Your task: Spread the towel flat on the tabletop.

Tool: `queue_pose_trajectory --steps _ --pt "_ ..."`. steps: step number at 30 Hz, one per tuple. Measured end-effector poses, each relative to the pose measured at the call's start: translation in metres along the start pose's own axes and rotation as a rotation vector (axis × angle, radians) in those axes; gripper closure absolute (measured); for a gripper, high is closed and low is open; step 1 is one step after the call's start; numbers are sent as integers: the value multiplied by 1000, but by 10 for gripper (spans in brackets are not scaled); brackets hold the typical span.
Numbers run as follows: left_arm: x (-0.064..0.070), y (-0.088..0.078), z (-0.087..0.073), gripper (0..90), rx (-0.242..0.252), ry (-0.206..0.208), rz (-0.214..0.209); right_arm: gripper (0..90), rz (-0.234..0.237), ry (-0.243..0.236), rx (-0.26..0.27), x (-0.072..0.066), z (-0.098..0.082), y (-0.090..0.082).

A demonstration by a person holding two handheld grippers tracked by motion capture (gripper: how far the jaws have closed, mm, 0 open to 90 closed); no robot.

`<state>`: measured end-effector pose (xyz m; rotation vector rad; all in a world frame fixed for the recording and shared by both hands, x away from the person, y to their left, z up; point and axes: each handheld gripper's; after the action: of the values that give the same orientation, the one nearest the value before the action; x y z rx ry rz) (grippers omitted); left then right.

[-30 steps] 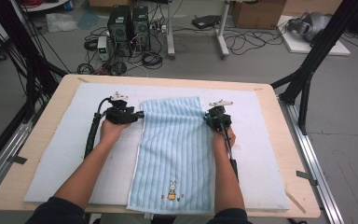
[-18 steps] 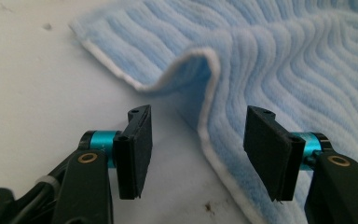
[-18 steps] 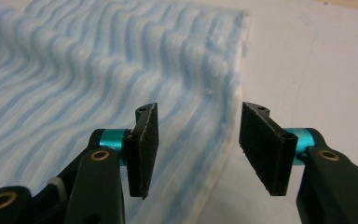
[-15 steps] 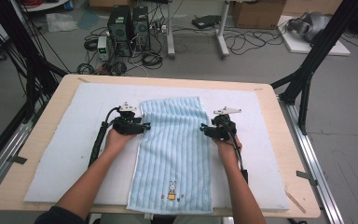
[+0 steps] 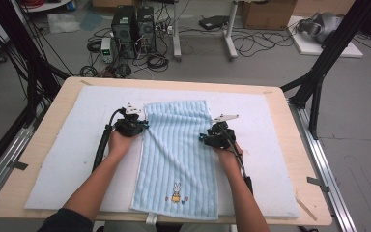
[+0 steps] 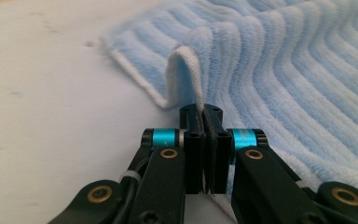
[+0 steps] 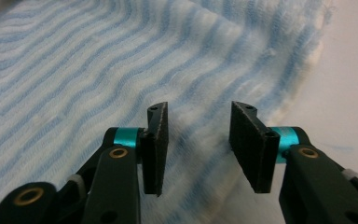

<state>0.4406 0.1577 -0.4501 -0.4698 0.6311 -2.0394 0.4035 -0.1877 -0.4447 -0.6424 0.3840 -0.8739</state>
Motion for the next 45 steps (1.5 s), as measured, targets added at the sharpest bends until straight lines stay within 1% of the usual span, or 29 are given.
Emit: queue_pose_trajectory --steps 2,3,4,5,6,7,8,9,10,11,12,14,15,16,17,18,19,21,23,24,27,29,31,32,33,35,39,44,45 --pt "-4 -1 0 871 5 -13 8 553 6 11 11 -4 2 2" --pt "-4 -1 0 871 8 -15 4 552 3 6 10 -5 3 3" --pt "-4 -1 0 870 9 -9 6 553 -3 -4 11 -6 3 5" --pt "-4 0 0 870 8 -6 6 561 -8 -7 0 -7 2 6" --pt "-4 0 0 870 6 -2 6 586 -15 -14 1 -6 2 7" --pt "-4 0 0 871 6 -7 6 655 -24 -11 -1 -5 2 7" --pt "-4 0 0 872 13 -16 10 759 -32 -20 -3 -5 2 6" --pt "-4 1 0 872 14 -14 14 838 -27 -36 -3 -3 2 7" --pt "-4 1 0 873 15 -15 18 853 -39 -56 -4 -3 3 7" --pt "-4 2 2 873 9 -2 23 858 -53 -58 -2 -3 3 8" --pt "-4 3 3 874 12 -2 31 860 -80 -65 1 -3 5 10" --pt "-4 6 5 873 16 -5 41 860 -135 -67 8 -5 8 14" --pt "-4 6 5 871 15 -7 42 856 -143 -54 16 -5 9 16" --pt "-5 6 5 858 15 -9 38 846 -139 -46 20 -4 10 18" --pt "-6 5 5 805 23 -23 38 827 -135 -41 29 -3 10 18" --pt "-7 4 4 685 27 -40 33 794 -133 -31 32 -3 10 18" --pt "-9 3 4 589 28 -57 22 757 -129 -24 34 -2 9 16" --pt "-11 -2 0 513 36 -71 15 721 -121 -17 42 0 8 11" --pt "-11 -7 -3 467 46 -82 4 692 -119 -8 52 0 5 5" --pt "-11 -10 -5 439 45 -76 -6 682 -111 -8 60 1 4 2" --pt "-8 -21 -14 431 66 -61 -42 650 -80 -4 47 0 3 -8" --pt "-6 -28 -19 430 77 -48 -64 642 -77 -20 71 -2 1 -17" --pt "-2 -36 -23 428 81 -40 -90 632 -70 -32 73 -6 -2 -24" --pt "0 -40 -25 423 73 -29 -101 632 -65 -34 71 -9 -4 -28" --pt "2 -44 -27 423 73 -24 -106 629 -61 -39 71 -11 -6 -31" --pt "5 -53 -31 421 90 -19 -109 621 -55 -41 74 -14 -13 -39" --pt "13 -70 -42 411 111 -27 -118 601 -40 -33 82 -23 -29 -54" --pt "26 -86 -63 392 113 -22 -138 582 -40 -23 77 -35 -51 -70" --pt "28 -89 -67 392 105 -22 -142 581 -38 -22 78 -37 -56 -73"
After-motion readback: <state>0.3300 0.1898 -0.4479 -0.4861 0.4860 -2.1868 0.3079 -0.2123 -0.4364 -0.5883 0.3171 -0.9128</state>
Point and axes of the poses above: each handheld gripper's, and its own axes: y roughly forward along the jaws, z roughly out of its top, x roughly to its right, and after that the axes turned 2 degrees about -y, right-handed
